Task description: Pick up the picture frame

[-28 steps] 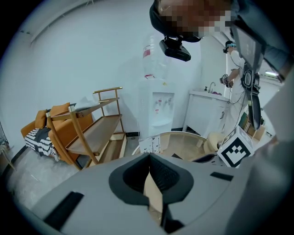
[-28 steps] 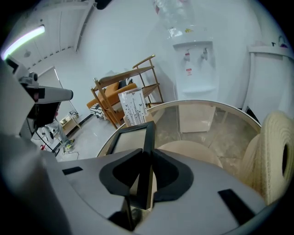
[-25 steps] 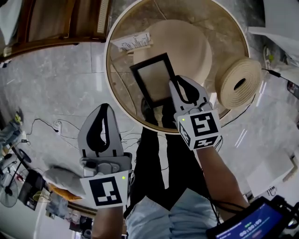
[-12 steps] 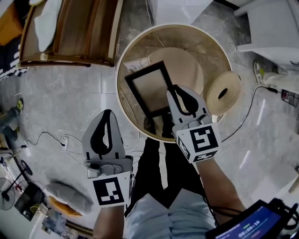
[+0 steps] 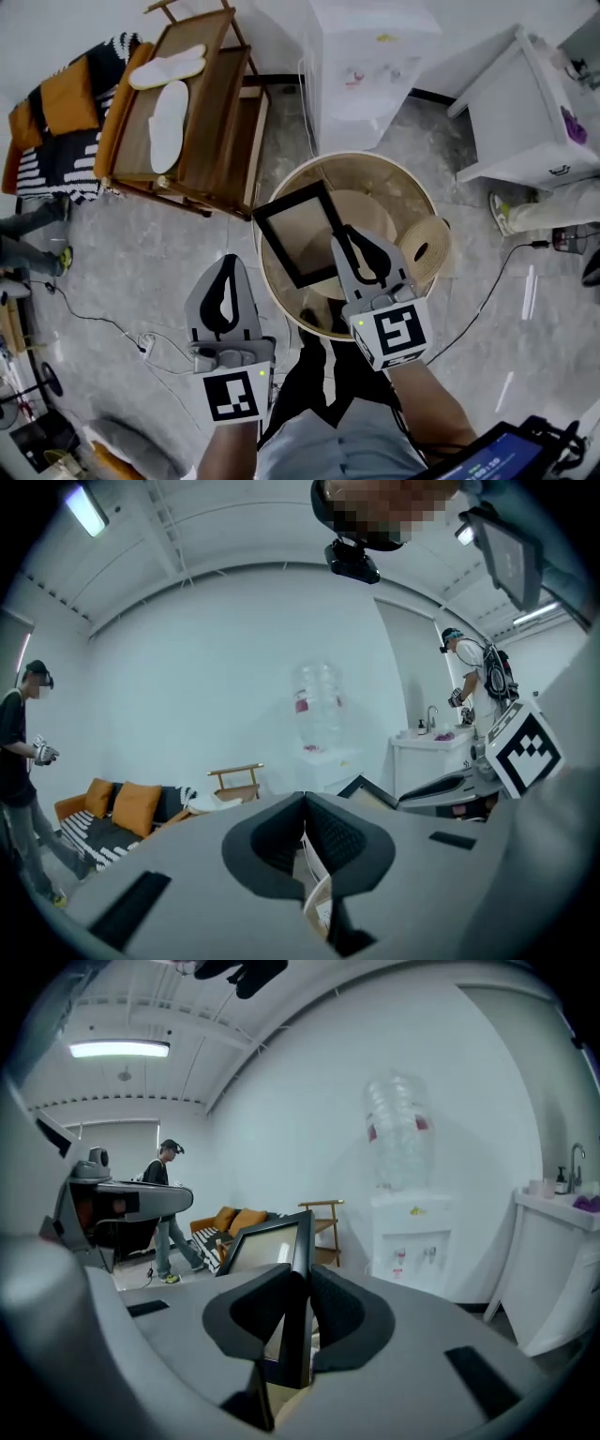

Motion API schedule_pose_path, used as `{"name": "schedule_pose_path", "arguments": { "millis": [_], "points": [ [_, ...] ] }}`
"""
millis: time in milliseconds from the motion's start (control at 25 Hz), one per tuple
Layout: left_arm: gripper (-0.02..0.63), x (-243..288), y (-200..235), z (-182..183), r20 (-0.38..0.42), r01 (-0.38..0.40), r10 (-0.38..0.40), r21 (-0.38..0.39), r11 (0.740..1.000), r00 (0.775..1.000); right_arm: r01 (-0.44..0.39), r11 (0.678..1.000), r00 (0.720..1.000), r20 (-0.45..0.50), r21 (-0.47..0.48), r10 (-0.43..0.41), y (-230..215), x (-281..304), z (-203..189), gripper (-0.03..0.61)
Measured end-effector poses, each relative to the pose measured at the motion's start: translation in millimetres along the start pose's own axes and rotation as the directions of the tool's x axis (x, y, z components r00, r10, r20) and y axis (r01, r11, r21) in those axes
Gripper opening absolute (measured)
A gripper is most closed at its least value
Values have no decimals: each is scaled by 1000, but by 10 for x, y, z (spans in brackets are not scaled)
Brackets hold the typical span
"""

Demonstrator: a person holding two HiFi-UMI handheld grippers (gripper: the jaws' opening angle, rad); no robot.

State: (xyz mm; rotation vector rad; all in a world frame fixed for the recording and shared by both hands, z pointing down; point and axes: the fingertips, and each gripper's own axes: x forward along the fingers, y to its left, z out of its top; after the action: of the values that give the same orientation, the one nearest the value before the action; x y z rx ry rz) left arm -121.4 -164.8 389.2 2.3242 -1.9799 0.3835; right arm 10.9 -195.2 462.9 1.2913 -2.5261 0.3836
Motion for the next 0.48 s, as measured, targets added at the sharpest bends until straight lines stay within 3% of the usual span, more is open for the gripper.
{"name": "schedule_pose_path", "arguments": {
  "millis": [120,280,480],
  "points": [
    [15,-74,31,449,67,-6,6,7,1000,998,8,999,997,81,-38,-5,55,-170,539,83],
    [15,-342,22,986,140,-4,2,9,1000,990,41,995,971,238,-86,-20,173,-498,1291,83],
    [15,-551,41,1599,284,-19,8,37,999,959,76,985,935,354,-158,-15,292,-848,1953,83]
  ]
}}
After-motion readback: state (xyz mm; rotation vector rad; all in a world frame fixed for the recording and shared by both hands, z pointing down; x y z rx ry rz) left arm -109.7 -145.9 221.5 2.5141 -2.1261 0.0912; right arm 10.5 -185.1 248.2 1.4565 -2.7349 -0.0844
